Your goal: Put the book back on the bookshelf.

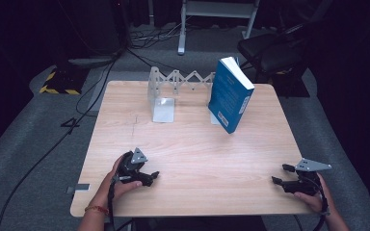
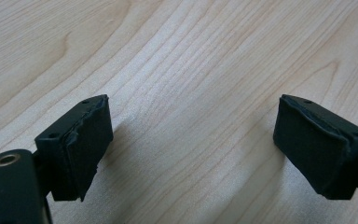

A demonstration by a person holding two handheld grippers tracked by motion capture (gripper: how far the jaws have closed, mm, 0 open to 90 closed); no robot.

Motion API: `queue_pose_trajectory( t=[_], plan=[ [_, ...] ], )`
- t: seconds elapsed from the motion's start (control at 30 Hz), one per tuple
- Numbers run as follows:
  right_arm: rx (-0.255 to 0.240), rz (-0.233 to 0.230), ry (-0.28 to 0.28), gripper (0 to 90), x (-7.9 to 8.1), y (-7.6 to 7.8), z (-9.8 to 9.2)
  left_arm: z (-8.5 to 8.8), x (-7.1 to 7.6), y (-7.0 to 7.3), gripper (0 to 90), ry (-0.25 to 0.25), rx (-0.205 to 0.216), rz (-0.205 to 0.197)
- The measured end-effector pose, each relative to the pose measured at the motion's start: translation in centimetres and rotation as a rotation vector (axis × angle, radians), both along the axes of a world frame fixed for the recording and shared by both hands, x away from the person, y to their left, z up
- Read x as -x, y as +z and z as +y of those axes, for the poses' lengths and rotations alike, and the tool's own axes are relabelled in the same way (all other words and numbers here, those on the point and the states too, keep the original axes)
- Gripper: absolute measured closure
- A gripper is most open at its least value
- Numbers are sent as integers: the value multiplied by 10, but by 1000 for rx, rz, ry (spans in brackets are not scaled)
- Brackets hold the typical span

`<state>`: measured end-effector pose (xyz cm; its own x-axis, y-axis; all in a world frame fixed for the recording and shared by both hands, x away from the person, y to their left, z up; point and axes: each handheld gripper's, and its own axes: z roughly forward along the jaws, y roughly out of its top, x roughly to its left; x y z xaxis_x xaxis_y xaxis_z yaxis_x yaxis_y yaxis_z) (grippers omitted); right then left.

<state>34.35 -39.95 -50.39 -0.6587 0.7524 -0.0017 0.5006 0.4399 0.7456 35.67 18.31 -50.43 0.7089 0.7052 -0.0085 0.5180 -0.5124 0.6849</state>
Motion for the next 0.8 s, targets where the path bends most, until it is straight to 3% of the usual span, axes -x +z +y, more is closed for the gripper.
queue_pose_trajectory(
  t=[0.8],
  plan=[
    [2,-5,-8,241,0,0,0,-2,-3,0,96,-2,3,10]
  ],
)
